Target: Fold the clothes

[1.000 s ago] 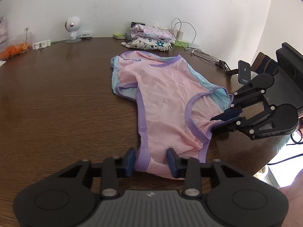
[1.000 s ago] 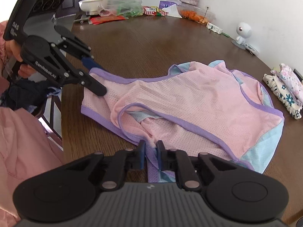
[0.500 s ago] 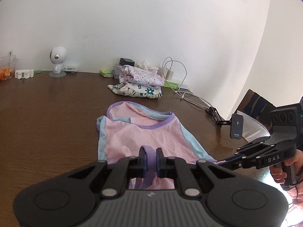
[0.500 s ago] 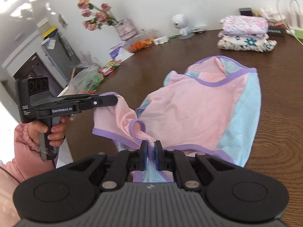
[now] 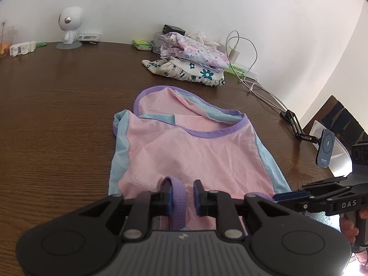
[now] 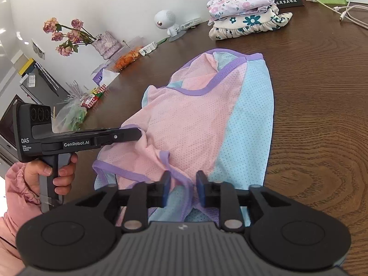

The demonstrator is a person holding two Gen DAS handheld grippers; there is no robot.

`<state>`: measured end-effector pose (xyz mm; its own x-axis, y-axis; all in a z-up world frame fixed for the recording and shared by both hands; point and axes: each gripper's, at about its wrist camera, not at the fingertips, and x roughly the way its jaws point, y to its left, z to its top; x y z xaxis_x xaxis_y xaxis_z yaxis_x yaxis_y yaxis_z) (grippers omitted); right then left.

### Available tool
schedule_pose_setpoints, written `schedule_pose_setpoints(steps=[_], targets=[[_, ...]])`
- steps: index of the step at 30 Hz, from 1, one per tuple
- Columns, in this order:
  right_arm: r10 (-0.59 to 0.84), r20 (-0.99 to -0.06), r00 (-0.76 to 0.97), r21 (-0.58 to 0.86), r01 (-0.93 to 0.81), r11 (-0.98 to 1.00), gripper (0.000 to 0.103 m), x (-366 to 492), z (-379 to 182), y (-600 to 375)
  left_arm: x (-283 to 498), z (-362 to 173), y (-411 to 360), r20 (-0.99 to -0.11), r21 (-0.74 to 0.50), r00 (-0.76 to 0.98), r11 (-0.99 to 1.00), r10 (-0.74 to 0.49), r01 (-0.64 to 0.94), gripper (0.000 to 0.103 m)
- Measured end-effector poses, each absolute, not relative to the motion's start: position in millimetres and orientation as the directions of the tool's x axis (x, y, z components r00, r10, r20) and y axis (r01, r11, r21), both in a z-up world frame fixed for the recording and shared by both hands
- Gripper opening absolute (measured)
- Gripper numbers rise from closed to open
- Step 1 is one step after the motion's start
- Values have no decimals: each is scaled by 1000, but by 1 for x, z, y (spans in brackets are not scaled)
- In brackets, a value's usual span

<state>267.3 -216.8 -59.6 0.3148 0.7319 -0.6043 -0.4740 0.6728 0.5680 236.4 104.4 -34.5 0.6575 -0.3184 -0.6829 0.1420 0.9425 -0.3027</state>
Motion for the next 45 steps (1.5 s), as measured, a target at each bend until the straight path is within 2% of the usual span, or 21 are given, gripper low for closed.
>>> schedule_pose_setpoints(steps=[1, 6, 7, 11, 13, 14, 15, 20, 23, 25, 28, 30, 31, 32, 34, 37, 42, 45], targets=[[736, -595, 323, 570, -476, 670, 36, 265, -57, -220, 233, -32, 106, -676, -300, 668, 944, -310, 135, 46], [713, -587, 384, 516, -500, 695, 38, 249, -41, -233, 195, -6, 116, -622, -207, 739, 964, -259, 164, 68], [692, -596, 408, 476, -514, 713, 39, 242, -36, -234, 186, -3, 116, -618, -185, 743, 966, -255, 178, 71], [625, -617, 479, 307, -585, 751, 47, 210, -20, -221, 153, -2, 107, -627, -77, 747, 971, -222, 224, 71], [606, -617, 502, 234, -618, 750, 47, 195, -12, -208, 146, -6, 99, -635, -15, 751, 975, -180, 222, 67], [596, -623, 507, 201, -632, 748, 49, 191, -11, -201, 143, -9, 94, -637, 10, 753, 975, -166, 223, 63], [586, -630, 510, 169, -646, 744, 49, 186, -11, -194, 142, -12, 91, -640, 18, 750, 972, -168, 232, 54], [536, -657, 530, 53, -677, 734, 50, 175, -15, -174, 144, -21, 78, -651, 44, 740, 964, -171, 262, 43], [519, -665, 537, 33, -673, 739, 50, 170, -15, -172, 148, -26, 70, -654, 84, 743, 961, -146, 263, 31], [506, -669, 544, 5, -678, 735, 50, 166, -15, -163, 151, -28, 68, -655, 81, 741, 962, -146, 261, 16], [459, -688, 562, -74, -683, 727, 50, 161, -18, -144, 153, -29, 66, -652, 72, 744, 964, -148, 255, 5], [423, -706, 568, -121, -686, 718, 43, 159, -23, -133, 149, -25, 69, -635, 64, 758, 967, -150, 245, 4], [411, -714, 566, -131, -685, 717, 38, 160, -25, -130, 147, -23, 71, -626, 59, 765, 969, -152, 240, 3], [397, -722, 567, -138, -680, 720, 27, 161, -27, -129, 145, -21, 72, -617, 55, 772, 970, -153, 236, 3], [378, -732, 567, -139, -668, 731, 16, 164, -31, -130, 141, -16, 75, -599, 45, 786, 973, -155, 226, 2], [373, -728, 575, -116, -640, 760, 7, 167, -31, -141, 129, -6, 78, -566, 63, 812, 974, -143, 216, 2], [361, -675, 644, -103, -566, 818, 3, 163, -18, -164, 110, -3, 70, -547, 108, 826, 967, -135, 229, 3], [342, -684, 644, -103, -549, 829, 3, 164, -19, -170, 105, -11, 63, -566, 116, 814, 965, -131, 236, 3]])
